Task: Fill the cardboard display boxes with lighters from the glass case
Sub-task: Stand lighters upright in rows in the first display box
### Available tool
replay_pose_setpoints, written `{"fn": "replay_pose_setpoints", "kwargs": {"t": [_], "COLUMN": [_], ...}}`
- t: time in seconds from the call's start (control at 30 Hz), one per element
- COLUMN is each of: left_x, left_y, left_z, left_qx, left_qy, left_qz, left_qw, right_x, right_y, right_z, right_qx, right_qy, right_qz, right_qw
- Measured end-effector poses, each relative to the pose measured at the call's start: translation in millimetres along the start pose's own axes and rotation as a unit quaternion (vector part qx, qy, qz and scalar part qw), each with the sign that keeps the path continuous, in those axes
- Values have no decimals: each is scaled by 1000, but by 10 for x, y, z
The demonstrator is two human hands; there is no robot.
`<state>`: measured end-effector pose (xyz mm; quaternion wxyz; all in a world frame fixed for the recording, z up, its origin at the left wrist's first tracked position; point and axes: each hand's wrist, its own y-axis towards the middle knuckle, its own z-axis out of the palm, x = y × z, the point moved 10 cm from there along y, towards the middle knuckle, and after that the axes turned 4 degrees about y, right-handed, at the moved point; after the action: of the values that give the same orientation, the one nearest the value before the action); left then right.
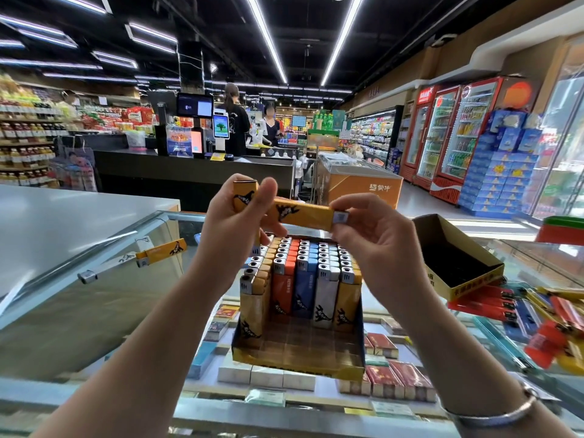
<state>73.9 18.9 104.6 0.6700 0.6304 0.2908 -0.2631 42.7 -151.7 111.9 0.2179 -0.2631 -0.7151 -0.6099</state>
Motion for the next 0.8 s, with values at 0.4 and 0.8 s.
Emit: {"fn": "replay_pose_setpoints", "kwargs": {"t": [0.4,0.8], "left_x": [174,220], "left_y": [30,-5], "left_z": [-68,0], "left_qx": [-11,17], "left_qy": [28,34], "left_qz": [-50,-60], "left_qw": [998,997], "right_x": [-32,-136], "right_y": [29,-88], "right_z": [-16,44], "right_qx": [188,305], "right_qy": [-11,-129], "right_qz": [38,86], "right_qw": [981,940]}}
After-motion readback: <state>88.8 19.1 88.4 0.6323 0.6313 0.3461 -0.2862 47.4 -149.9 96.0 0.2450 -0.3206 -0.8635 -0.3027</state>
